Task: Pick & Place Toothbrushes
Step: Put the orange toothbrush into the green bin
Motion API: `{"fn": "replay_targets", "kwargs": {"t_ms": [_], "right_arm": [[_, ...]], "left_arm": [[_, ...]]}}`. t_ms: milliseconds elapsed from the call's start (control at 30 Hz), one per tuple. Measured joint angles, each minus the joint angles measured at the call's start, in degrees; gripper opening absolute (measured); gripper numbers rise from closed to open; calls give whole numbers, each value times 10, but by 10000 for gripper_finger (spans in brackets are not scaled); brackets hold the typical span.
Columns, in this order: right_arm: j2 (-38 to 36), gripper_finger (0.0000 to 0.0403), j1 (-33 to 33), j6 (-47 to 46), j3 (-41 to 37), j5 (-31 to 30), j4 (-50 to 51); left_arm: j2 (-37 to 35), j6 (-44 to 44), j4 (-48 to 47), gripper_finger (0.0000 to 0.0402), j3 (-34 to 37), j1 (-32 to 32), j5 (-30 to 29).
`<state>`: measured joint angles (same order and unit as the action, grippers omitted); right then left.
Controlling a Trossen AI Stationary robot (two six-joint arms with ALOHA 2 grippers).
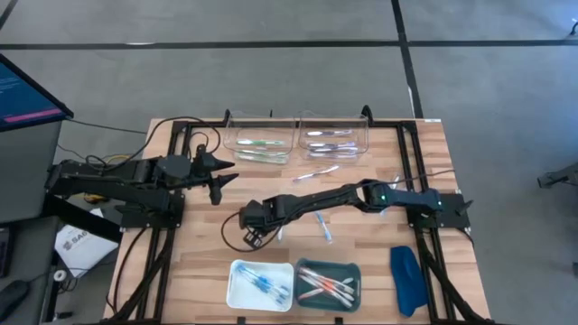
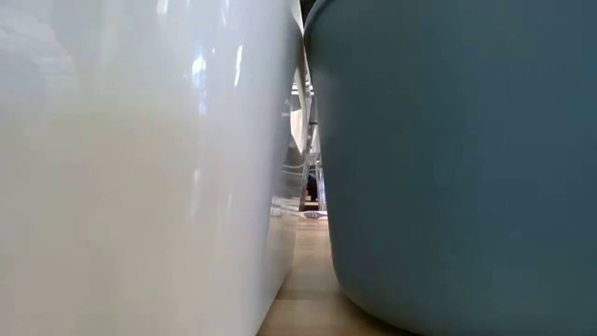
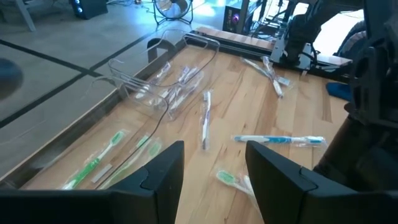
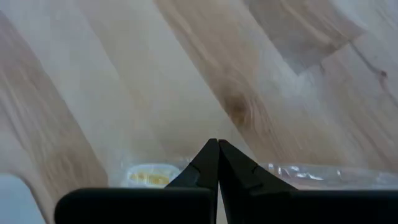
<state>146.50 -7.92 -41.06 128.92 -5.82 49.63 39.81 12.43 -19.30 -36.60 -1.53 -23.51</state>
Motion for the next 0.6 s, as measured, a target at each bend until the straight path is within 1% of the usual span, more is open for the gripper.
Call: {"fn": "replay_targets", "kwargs": {"t_ms": [367,600], "right_arm": [[-2,0,-15,75,1,0,131],[-3,0,-15,147,2,0,235]], "left_arm": [[0,0,1,168,0,0,0],[0,0,1,168,0,0,0]]}}
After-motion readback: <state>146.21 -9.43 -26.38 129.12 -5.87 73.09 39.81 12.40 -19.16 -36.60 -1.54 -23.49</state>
